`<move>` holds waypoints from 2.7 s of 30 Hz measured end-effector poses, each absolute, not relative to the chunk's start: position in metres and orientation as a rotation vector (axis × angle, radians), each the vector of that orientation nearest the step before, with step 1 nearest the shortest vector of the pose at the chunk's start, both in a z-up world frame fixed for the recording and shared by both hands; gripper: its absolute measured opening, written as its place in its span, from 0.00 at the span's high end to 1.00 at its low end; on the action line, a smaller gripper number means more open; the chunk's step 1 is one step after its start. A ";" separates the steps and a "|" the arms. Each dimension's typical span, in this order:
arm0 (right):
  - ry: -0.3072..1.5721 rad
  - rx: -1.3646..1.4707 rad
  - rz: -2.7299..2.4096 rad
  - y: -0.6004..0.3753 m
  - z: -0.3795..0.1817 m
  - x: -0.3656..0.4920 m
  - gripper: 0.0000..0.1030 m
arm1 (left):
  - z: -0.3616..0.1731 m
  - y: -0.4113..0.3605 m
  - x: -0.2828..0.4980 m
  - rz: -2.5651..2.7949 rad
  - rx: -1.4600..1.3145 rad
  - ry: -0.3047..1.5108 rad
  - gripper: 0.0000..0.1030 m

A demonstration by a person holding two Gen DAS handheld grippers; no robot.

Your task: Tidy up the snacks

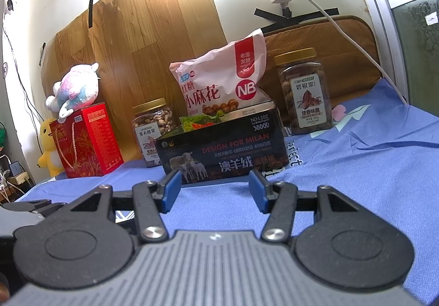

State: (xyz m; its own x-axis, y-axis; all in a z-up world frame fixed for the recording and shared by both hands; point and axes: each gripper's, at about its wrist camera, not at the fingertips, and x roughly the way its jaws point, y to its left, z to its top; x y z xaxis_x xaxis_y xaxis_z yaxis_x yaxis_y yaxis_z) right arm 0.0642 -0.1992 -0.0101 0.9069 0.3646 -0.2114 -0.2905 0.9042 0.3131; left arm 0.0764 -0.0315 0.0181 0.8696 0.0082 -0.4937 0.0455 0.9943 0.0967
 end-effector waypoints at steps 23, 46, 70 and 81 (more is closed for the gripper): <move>0.229 0.324 0.330 -0.200 0.023 0.002 0.13 | 0.057 -0.040 0.037 0.087 0.154 0.545 0.00; 0.262 0.423 0.357 -0.196 0.029 -0.009 0.00 | 0.066 -0.030 0.026 0.134 0.074 0.701 0.00; 0.273 0.462 0.345 -0.200 0.026 -0.009 0.00 | 0.062 -0.034 0.024 0.200 0.157 0.689 0.00; 0.278 0.452 0.344 -0.200 0.024 -0.007 0.00 | 0.060 -0.034 0.025 0.216 0.181 0.680 0.00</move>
State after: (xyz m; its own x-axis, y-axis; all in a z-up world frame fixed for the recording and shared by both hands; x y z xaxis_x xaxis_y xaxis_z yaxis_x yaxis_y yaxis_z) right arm -0.0069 -0.2002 0.0240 0.9056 0.3820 -0.1842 -0.2607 0.8441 0.4686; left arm 0.0245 -0.0335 0.0602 0.7568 0.2554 -0.6017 -0.1381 0.9622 0.2348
